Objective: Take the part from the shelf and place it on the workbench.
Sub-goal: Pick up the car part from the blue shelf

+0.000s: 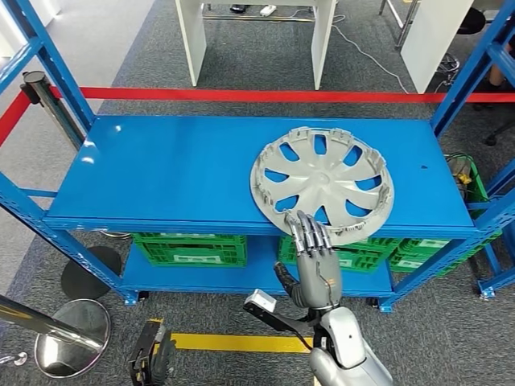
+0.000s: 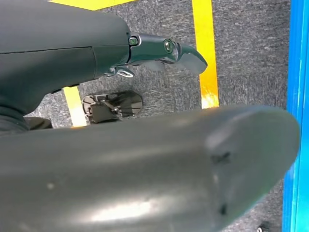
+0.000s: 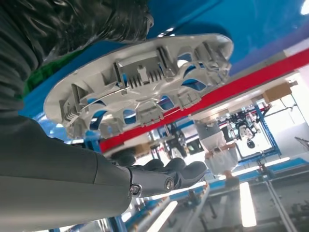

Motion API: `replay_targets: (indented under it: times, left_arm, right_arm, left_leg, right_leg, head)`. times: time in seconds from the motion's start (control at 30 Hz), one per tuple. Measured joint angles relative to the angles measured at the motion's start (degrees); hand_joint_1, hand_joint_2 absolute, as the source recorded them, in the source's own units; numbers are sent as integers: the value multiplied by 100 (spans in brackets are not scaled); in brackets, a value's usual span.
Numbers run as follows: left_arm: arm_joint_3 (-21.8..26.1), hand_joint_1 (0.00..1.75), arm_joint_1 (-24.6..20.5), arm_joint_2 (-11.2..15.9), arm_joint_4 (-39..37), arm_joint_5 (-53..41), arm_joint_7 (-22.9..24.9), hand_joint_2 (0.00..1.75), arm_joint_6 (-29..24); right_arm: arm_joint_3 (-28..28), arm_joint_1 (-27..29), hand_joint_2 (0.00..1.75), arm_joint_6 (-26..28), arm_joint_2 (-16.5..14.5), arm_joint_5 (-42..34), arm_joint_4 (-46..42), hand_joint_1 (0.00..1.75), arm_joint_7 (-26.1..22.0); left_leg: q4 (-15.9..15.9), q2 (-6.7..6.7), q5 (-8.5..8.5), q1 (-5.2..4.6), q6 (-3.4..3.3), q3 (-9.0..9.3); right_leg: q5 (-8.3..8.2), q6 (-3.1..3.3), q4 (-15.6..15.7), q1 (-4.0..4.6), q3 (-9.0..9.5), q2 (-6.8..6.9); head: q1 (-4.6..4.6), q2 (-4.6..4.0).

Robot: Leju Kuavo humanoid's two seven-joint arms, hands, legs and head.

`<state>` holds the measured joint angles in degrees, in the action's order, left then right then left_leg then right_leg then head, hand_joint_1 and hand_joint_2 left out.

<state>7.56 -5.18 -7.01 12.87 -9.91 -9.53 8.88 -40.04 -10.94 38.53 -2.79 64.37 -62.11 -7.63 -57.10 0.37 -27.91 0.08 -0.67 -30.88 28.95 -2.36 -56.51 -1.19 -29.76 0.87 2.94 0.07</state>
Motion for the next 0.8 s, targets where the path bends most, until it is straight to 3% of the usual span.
replay_targets:
  times: [0.37, 0.8]
  left_arm:
    - [-66, 0, -56, -32, 2, 14, -314, 0, -80]
    - [-373, 0, -116, -63, 49, -123, -671, 0, -301]
  right_arm:
    - [25, -190, 175, 3, -36, 1303, 548, 0, 687]
    - [115, -601, 175, 5, -36, 1686, 1161, 0, 1174]
  left_leg:
    - [0, 0, 0, 0, 0, 0]
    - [-2, 0, 0, 0, 0, 0]
  right_leg:
    - [0, 0, 0, 0, 0, 0]
    - [-1, 0, 0, 0, 0, 0]
  head:
    - [0, 0]
    - [-1, 0]
